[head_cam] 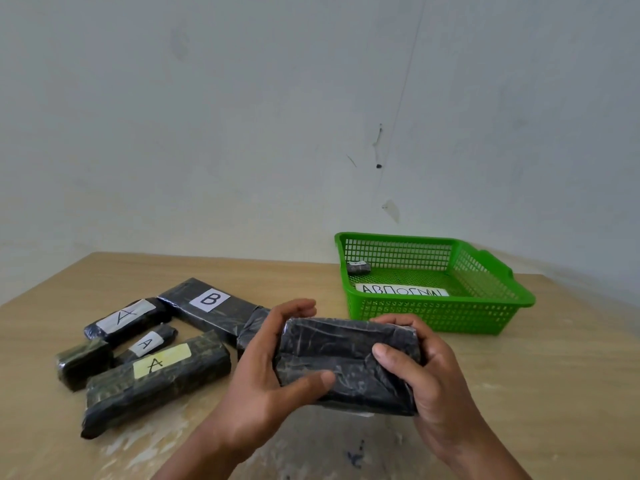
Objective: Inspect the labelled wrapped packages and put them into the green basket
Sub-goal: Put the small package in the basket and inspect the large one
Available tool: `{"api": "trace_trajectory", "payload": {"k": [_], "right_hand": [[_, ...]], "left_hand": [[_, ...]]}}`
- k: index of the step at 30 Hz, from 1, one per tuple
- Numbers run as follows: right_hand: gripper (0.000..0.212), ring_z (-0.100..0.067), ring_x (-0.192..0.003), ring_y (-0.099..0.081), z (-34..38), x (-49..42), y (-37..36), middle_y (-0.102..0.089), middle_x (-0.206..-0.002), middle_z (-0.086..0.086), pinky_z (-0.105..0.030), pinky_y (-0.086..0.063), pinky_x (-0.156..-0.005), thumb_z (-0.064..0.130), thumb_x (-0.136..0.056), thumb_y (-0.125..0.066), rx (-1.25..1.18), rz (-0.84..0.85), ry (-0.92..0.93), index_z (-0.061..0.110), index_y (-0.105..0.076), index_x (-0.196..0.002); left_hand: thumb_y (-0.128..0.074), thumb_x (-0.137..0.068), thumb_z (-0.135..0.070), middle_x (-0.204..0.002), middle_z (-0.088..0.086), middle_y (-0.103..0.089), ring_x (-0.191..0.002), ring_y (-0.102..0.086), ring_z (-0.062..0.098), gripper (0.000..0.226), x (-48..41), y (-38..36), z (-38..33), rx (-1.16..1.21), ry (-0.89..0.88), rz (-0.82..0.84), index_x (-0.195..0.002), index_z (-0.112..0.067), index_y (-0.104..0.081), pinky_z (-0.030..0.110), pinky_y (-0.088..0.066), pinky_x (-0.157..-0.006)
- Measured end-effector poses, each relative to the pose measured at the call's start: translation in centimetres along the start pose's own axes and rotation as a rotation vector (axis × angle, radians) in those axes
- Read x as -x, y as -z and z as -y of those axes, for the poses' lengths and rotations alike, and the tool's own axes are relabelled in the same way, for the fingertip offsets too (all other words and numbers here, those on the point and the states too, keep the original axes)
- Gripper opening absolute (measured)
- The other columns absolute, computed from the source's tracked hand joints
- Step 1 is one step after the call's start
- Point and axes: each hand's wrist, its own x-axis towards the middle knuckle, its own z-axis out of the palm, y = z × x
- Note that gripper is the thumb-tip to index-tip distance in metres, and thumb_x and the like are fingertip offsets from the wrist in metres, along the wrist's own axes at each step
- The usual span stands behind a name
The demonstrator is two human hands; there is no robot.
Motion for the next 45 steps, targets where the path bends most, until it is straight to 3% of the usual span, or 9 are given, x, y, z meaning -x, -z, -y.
{"api": "trace_trajectory", "payload": {"k": [7,12,15,18,21,24,28,38,45], "right_hand": [[0.063,-0.051,-0.108,-0.068,-0.3,0.1,-0.4,-0.072,-0.115,-0.026,-0.063,-0.053,-0.097,0.047,-0.062,-0.095,-0.082,-0.010,0.015,0.015,-0.067,-0.108],[0.038,-0.032,-0.086,-0.066,0.3,0.6,-0.2,-0.070,-0.100,-0.018,-0.040,-0.053,-0.072,0.027,-0.070,-0.086,-0.101,0.229,-0.024,0.015,-0.065,-0.099],[0.050,-0.027,-0.077,-0.067,0.3,0.6,-0.5,-0.070,-0.092,-0.015,-0.036,-0.055,-0.065,0.029,-0.059,-0.097,-0.148,0.181,-0.019,0.013,-0.062,-0.091],[0.056,-0.023,-0.075,-0.064,0.2,0.6,-0.5,-0.067,-0.089,-0.013,-0.032,-0.054,-0.064,0.035,-0.060,-0.100,-0.163,0.169,0.018,0.012,-0.055,-0.086],[0.040,-0.023,-0.081,-0.056,0.0,0.9,-0.9,-0.061,-0.090,-0.012,-0.028,-0.049,-0.069,0.029,-0.073,-0.089,0.016,0.211,0.079,0.018,-0.052,-0.084],[0.031,-0.027,-0.093,-0.066,-0.1,1.0,-1.1,-0.069,-0.103,-0.014,-0.030,-0.054,-0.076,0.025,-0.077,-0.081,0.051,0.232,0.075,0.020,-0.057,-0.096],[0.053,-0.037,-0.112,-0.071,-0.1,1.0,-0.9,-0.064,-0.130,-0.008,-0.042,-0.060,-0.086,0.026,-0.080,-0.078,0.060,0.228,0.058,0.024,-0.058,-0.128],[0.052,-0.029,-0.107,-0.074,-0.1,0.9,-0.9,-0.065,-0.124,-0.001,-0.040,-0.061,-0.086,0.030,-0.080,-0.080,0.170,0.175,0.048,0.029,-0.055,-0.126],[0.051,-0.035,-0.107,-0.074,-0.3,1.3,-1.6,-0.068,-0.121,-0.003,-0.042,-0.063,-0.081,0.027,-0.080,-0.081,0.093,0.214,0.035,0.022,-0.052,-0.122]], "left_hand": [[-0.085,-0.075,-0.035,-0.114,-0.011,-0.073,-0.099,-0.077,0.020,0.057,-0.2,-0.9,0.0,-0.085,-0.111,-0.247,-0.124,-0.034,-0.056,0.029,-0.064,-0.078],[-0.080,-0.066,-0.050,-0.108,0.005,-0.077,-0.103,-0.075,0.028,0.067,-0.5,-0.5,-0.1,0.007,-0.135,-0.396,-0.119,-0.019,-0.054,0.041,-0.063,-0.083],[-0.084,-0.061,-0.073,-0.137,-0.004,-0.066,-0.129,-0.063,0.022,0.089,-0.5,0.2,0.1,-0.002,-0.073,-0.291,-0.136,-0.034,-0.053,0.053,-0.052,-0.106],[-0.096,-0.063,-0.044,-0.155,-0.009,-0.052,-0.136,-0.059,0.018,0.118,-0.2,0.0,0.3,0.095,-0.003,0.018,-0.153,-0.060,-0.022,0.047,-0.056,-0.102],[-0.087,-0.079,-0.008,-0.149,-0.009,-0.059,-0.130,-0.064,0.027,0.128,0.1,-0.5,0.6,0.023,-0.080,0.115,-0.152,-0.064,0.002,0.048,-0.055,-0.104],[-0.082,-0.081,-0.002,-0.151,-0.011,-0.055,-0.129,-0.065,0.027,0.115,0.0,-0.7,0.4,0.023,-0.139,0.054,-0.152,-0.058,-0.011,0.041,-0.059,-0.098],[-0.085,-0.077,-0.016,-0.154,-0.011,-0.049,-0.130,-0.062,0.034,0.101,0.0,-0.6,0.4,-0.039,-0.152,0.072,-0.147,-0.056,-0.024,0.054,-0.057,-0.099],[-0.075,-0.080,0.002,-0.139,0.000,-0.066,-0.121,-0.067,0.038,0.111,0.2,-0.7,0.2,-0.086,-0.064,0.160,-0.155,-0.054,-0.015,0.062,-0.055,-0.097],[-0.069,-0.086,-0.024,-0.126,-0.015,-0.072,-0.112,-0.073,0.029,0.070,0.1,-1.3,-0.1,0.025,-0.099,-0.022,-0.146,-0.043,-0.037,0.042,-0.061,-0.090]]}}
